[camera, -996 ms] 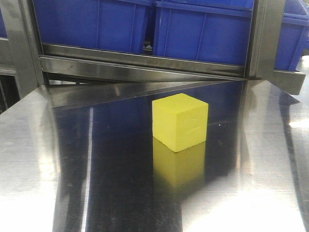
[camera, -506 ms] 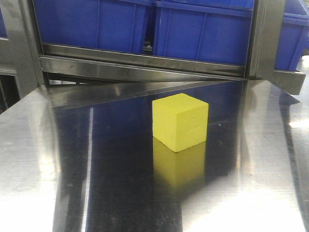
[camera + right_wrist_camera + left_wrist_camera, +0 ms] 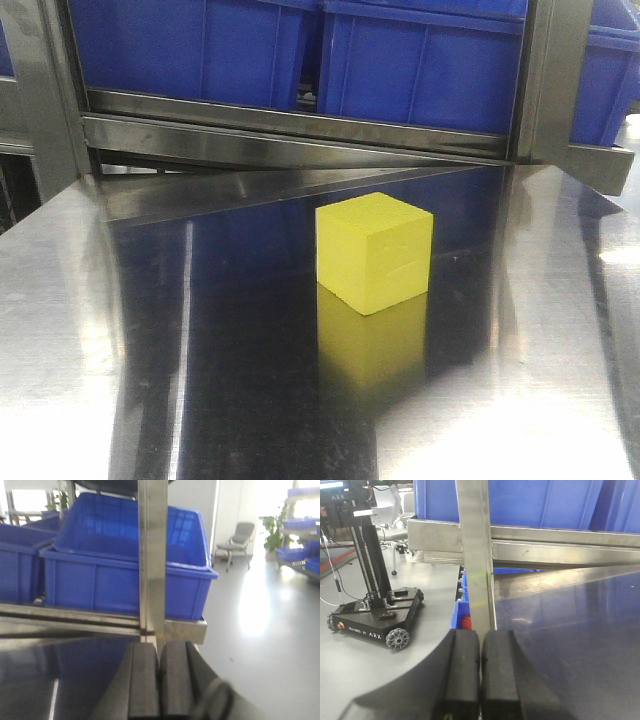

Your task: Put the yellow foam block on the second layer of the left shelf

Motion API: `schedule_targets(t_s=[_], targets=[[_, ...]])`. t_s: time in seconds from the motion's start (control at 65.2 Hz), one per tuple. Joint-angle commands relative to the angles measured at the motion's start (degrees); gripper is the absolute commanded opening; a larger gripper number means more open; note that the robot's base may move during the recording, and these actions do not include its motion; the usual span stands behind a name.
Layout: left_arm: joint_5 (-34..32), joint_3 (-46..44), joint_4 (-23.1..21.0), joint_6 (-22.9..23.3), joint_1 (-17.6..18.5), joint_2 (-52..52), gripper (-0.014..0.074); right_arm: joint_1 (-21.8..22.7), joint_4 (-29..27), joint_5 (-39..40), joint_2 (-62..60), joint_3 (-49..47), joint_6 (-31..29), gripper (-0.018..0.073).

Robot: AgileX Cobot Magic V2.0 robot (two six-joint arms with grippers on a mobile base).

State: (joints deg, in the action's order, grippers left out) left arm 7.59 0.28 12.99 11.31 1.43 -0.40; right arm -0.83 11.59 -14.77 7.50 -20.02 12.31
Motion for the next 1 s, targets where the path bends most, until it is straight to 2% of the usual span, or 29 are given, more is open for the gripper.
schedule_targets(t_s=[0.0, 0.061, 0.184, 0.276, 0.536, 0.751, 0.981], targets=[[-4.9, 1.5, 0.0, 0.2, 0.4, -0.9, 0.0137, 0.0, -0.5, -1.0, 6.5, -6.4, -0.2, 0.0111], [-4.9, 1.5, 0.0, 0.2, 0.4, -0.9, 0.0137, -1.3, -0.8, -3.5, 10.9, -9.3, -0.2, 0.0209], [-4.9, 1.5, 0.0, 0.2, 0.4, -0.9, 0.0137, -5.8, -1.0, -6.4, 18.7, -14.9, -0.2, 0.0493], [-4.9, 1.5, 0.0, 0.2, 0.4, -0.9, 0.0137, -9.4, -1.0, -10.2, 25.1, -19.3, -0.2, 0.0637], [-4.9, 1.5, 0.0, 0.2, 0.4, -0.9, 0.0137, -21.7, -1.0, -24.5, 45.6, -35.6, -0.2, 0.0617], [-4.9, 1.5, 0.0, 0.2, 0.4, -0.9, 0.0137, -29.8, -1.0, -29.9, 62.4, -48.9, -0.9, 0.0613], [-4.9, 1.5, 0.0, 0.2, 0.4, -0.9, 0.0137, -36.3, -2.8, -30.9, 75.5, -56.1, -2.2, 0.0613]])
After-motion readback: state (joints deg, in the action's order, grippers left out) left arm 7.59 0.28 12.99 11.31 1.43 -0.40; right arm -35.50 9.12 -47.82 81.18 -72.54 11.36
